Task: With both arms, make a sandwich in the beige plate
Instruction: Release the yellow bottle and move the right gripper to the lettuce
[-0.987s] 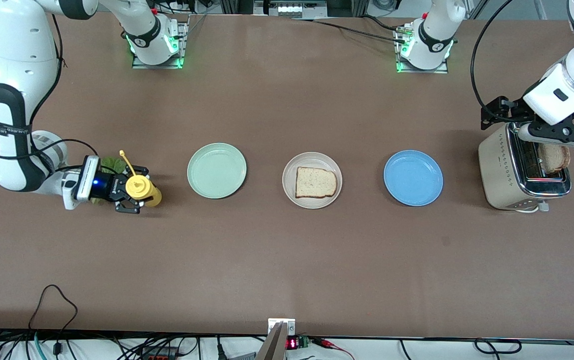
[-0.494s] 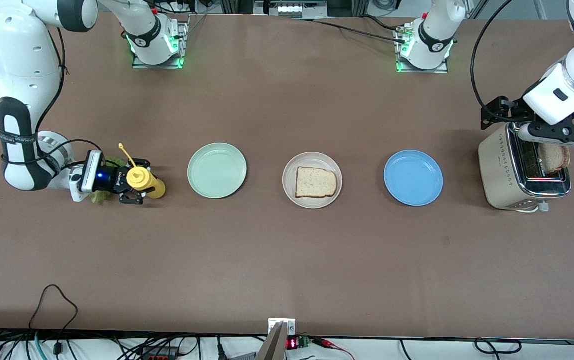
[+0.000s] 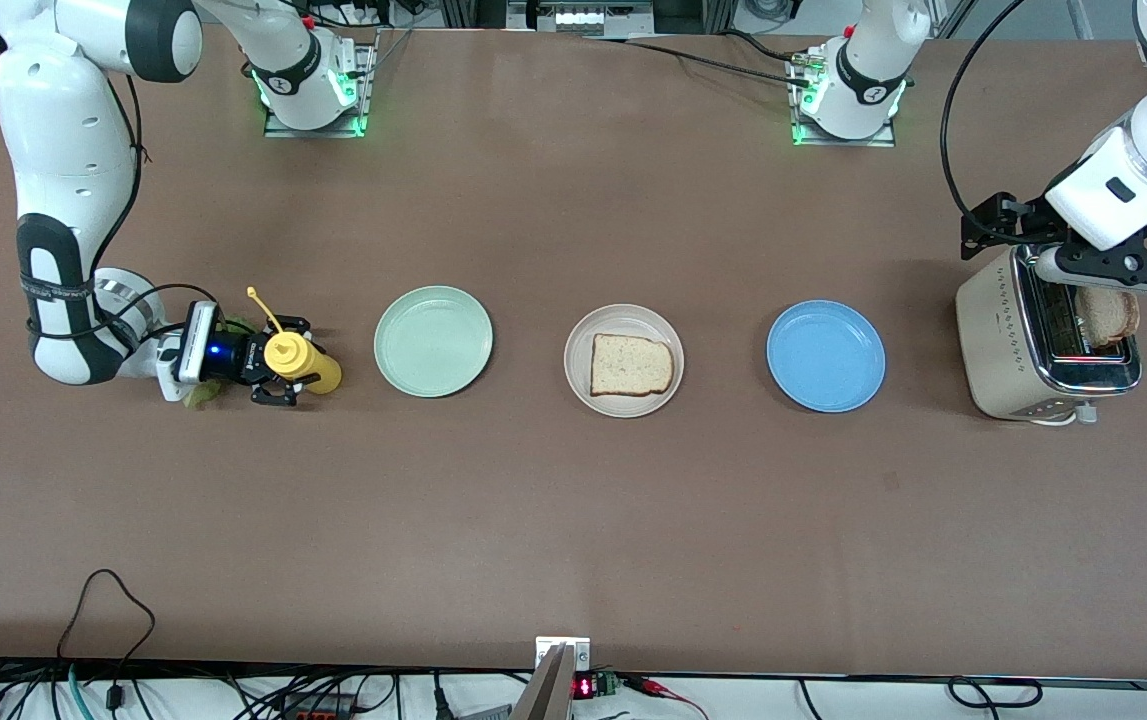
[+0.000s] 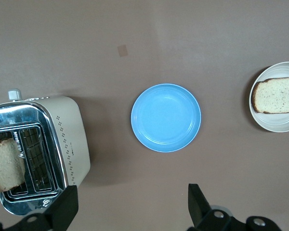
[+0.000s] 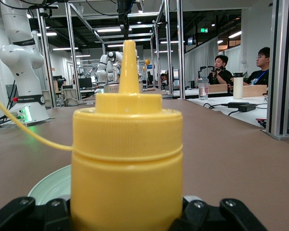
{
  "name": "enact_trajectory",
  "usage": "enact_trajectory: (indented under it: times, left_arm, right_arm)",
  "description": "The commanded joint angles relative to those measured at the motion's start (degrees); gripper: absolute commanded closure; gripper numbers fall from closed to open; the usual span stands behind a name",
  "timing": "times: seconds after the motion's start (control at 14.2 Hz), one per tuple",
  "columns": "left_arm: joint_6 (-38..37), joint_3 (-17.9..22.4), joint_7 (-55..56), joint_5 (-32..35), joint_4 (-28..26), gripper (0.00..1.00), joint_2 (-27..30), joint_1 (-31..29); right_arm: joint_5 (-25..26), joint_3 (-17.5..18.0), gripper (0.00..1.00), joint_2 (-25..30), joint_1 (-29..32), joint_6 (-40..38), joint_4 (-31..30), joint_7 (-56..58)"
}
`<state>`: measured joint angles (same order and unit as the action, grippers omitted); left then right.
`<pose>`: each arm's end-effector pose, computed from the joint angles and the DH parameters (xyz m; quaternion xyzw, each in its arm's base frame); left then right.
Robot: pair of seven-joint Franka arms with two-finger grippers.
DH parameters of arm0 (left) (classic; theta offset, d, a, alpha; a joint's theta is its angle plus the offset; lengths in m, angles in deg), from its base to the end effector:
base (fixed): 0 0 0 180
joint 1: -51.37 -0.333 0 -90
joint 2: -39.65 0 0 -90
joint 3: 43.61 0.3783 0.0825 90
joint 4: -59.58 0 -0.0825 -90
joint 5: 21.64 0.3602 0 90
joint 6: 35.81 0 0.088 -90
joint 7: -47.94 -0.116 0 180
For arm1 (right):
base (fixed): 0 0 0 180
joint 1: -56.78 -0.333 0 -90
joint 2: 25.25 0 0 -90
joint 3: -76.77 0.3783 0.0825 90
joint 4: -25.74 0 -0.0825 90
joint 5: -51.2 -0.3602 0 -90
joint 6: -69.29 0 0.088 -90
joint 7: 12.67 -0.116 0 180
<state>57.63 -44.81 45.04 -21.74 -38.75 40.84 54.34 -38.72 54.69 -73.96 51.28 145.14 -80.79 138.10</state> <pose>0.5212 -0.0383 0.6286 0.9976 -0.0615 -0.0323 0.0003 0.6005 -0.0085 0.1663 -0.5445 -0.4861 -0.4817 0.4851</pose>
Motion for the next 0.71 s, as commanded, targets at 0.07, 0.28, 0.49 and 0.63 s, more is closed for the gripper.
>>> enact_trajectory:
  times: [0.07,0.28,0.49,0.63]
  left_arm:
    - [-1.0,0.1,0.1,-0.2,0.9,0.00,0.0,0.1]
    - [-1.0,0.1,0.1,-0.2,0.9,0.00,0.0,0.1]
    - [-1.0,0.1,0.1,-0.2,0.9,0.00,0.0,0.1]
    - [-1.0,0.1,0.2,-0.2,1.0,0.00,0.0,0.1]
  right_arm:
    - [-1.3,0.8,0.00,0.3,1.4,-2.2,-0.6,0.2]
    - [-0.8,0.6,0.00,0.5,1.9,-2.3,-0.3,0.1]
    - [1.7,-0.6,0.00,1.0,2.6,-2.3,0.3,-0.2]
    - [3.6,-2.1,0.00,1.1,3.0,-2.4,0.7,-0.3]
